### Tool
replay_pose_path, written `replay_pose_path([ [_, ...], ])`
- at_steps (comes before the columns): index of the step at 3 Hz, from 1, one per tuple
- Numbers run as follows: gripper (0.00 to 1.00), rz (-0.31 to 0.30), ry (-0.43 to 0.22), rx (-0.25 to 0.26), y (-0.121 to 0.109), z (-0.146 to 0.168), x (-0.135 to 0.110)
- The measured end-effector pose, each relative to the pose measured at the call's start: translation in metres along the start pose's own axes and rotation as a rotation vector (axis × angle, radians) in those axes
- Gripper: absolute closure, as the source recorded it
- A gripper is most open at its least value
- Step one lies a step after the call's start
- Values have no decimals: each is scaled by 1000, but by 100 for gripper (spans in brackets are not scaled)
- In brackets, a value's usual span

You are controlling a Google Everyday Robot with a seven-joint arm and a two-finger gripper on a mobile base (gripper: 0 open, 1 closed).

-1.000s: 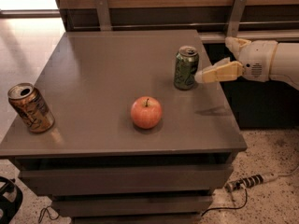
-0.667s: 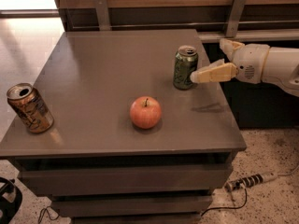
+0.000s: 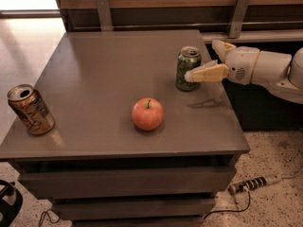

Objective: Move green can near orange can

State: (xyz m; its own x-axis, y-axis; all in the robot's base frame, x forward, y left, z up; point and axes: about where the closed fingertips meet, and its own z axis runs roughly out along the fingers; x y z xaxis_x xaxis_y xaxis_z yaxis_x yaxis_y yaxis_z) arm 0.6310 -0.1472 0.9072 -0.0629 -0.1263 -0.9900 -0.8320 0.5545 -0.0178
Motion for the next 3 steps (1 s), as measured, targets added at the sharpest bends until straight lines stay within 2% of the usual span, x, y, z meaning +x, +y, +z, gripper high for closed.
replay_pose_path([
  [2,0,4,-26,-39,-2,30,15],
  [3,16,5,-31,-42,-2,37,22],
])
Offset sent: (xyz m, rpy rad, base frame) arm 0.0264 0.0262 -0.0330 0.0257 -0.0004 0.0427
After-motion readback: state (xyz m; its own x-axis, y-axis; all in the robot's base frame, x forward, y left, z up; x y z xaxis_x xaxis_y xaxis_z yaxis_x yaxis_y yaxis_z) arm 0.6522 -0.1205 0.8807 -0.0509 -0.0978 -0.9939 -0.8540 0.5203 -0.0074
